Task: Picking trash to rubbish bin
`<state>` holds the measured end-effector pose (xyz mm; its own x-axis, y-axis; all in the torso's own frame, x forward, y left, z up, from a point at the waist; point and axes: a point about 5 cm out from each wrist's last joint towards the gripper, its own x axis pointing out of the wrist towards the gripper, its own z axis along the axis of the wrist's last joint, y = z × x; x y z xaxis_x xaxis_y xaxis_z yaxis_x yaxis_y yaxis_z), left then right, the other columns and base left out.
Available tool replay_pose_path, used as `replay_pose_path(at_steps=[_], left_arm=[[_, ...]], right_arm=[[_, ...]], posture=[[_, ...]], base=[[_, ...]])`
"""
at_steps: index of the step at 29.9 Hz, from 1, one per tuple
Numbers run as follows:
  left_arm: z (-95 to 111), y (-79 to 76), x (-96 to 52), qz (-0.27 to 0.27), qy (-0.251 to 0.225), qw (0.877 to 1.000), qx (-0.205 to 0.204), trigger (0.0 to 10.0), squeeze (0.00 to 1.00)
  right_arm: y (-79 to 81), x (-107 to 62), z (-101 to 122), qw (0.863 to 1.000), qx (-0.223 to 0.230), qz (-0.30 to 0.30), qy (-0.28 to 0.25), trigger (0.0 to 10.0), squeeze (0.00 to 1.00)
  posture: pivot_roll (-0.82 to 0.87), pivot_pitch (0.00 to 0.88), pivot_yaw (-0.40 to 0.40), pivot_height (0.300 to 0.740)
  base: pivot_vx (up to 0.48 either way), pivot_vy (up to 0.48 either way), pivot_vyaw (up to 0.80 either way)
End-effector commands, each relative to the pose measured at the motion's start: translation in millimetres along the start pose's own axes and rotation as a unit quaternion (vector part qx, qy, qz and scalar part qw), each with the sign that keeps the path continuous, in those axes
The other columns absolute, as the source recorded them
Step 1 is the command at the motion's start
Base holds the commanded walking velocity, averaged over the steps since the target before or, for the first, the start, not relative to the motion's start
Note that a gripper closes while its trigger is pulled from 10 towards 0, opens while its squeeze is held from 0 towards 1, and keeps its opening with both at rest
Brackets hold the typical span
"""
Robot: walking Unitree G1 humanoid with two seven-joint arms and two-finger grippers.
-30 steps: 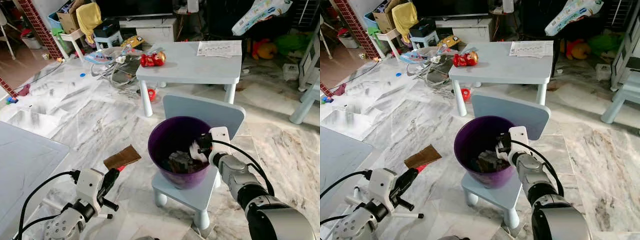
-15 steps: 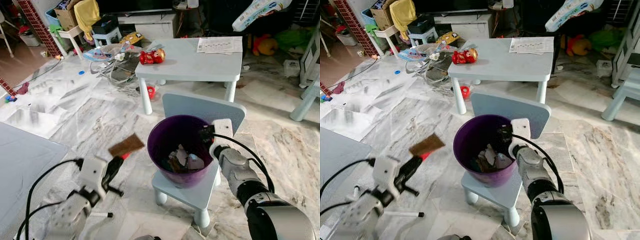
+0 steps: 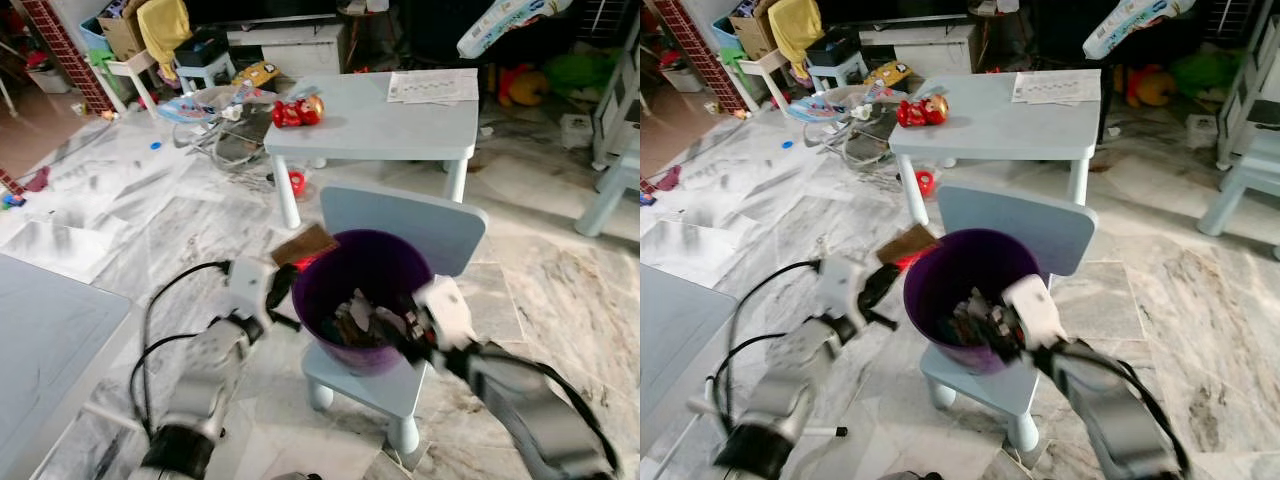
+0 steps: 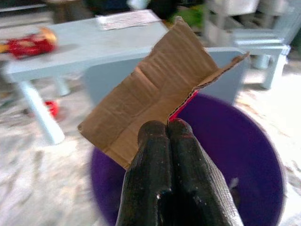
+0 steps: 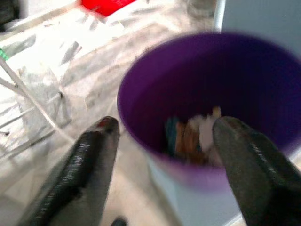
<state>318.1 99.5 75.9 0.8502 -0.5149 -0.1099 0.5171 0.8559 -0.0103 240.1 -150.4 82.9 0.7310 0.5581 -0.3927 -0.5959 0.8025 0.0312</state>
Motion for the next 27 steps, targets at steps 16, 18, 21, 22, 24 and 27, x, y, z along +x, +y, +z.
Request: replay_pose_path(at_steps=[16,18,21,22,24,27], left_arm=[[-34,-14.1,20.8,0.029,0.12,0.99,0.062,10.0,1.0],[-34,-12.5,20.9,0.038,0.121,0.99,0.065,10.0,1.0],[-32,-10.1,22.5,0.052,0.12,0.989,0.072,10.0,1.0],[-31,-9.6,22.9,0.054,0.12,0.989,0.072,10.0,1.0],[-30,-8.9,23.8,0.059,0.117,0.989,0.071,10.0,1.0],[-29,-8.4,24.2,0.063,0.115,0.989,0.07,10.0,1.0]], right_arm=[[57.2,-55.1,5,0.995,0.045,0.055,0.075,10.0,1.0],[61.0,-55.3,7,0.994,0.048,0.065,0.074,10.0,1.0],[63.2,-56.7,8,0.994,0.047,0.067,0.079,10.0,1.0],[62.8,-57.0,9,0.994,0.047,0.066,0.08,10.0,1.0],[60.3,-56.9,8,0.994,0.042,0.061,0.083,10.0,1.0],[59.8,-56.6,9,0.994,0.042,0.059,0.084,10.0,1.0]], posture=[[-0.25,0.216,0.216,0.74],[-0.26,0.218,0.216,0.74],[-0.26,0.216,0.216,0.74],[-0.26,0.216,0.216,0.74],[-0.26,0.212,0.217,0.74],[-0.26,0.209,0.218,0.74]], base=[[0.0,0.0,0.0],[0.0,0.0,0.0],[0.0,0.0,0.0],[0.0,0.0,0.0],[0.0,0.0,0.0],[0.0,0.0,0.0]])
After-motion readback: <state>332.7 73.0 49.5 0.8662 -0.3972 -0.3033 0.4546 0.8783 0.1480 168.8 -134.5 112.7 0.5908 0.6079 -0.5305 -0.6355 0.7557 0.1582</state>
